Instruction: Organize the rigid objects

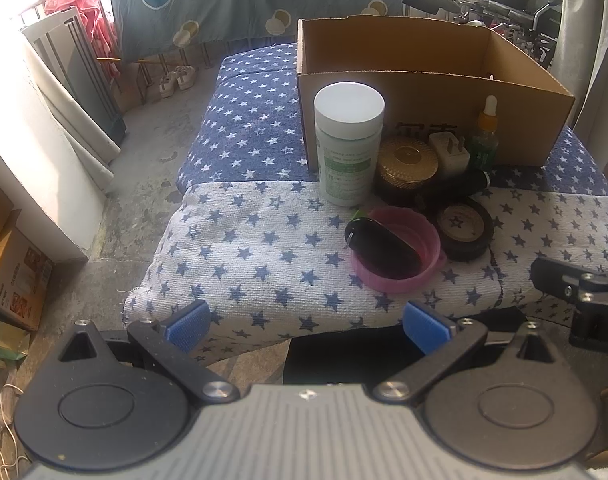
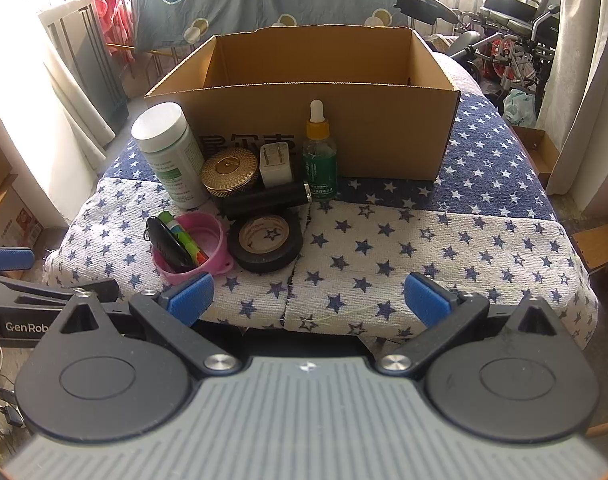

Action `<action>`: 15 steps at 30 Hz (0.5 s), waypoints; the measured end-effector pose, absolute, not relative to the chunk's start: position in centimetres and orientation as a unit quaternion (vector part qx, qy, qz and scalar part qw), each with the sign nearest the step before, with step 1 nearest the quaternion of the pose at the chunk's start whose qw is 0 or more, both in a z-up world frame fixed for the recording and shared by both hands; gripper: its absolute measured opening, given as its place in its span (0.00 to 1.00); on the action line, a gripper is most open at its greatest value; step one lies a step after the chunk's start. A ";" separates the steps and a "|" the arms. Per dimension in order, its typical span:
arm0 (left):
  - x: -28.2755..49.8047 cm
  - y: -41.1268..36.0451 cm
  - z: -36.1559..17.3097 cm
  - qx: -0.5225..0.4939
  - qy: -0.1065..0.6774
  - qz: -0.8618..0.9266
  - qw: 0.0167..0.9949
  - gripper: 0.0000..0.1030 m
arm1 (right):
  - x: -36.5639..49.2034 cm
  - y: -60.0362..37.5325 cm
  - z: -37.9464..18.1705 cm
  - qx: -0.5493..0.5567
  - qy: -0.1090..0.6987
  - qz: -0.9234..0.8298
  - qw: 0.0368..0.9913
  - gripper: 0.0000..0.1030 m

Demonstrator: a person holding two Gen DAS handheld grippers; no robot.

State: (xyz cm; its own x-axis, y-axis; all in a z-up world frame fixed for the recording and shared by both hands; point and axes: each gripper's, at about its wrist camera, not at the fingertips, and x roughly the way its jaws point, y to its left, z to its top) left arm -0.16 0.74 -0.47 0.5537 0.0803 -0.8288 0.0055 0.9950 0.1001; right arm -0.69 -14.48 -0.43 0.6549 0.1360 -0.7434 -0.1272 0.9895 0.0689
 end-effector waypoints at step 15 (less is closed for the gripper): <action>1.8 0.8 -1.6 0.045 0.475 0.000 0.879 1.00 | 1.3 -16.1 -0.2 0.040 0.374 0.074 0.923 0.99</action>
State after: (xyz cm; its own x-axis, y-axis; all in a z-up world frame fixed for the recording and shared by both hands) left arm 1.82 0.85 -1.64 0.5482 0.0435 -0.8352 0.0427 0.9959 0.0799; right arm 1.32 -16.14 -0.25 0.7088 0.1657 -0.6857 -0.1065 0.9860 0.1282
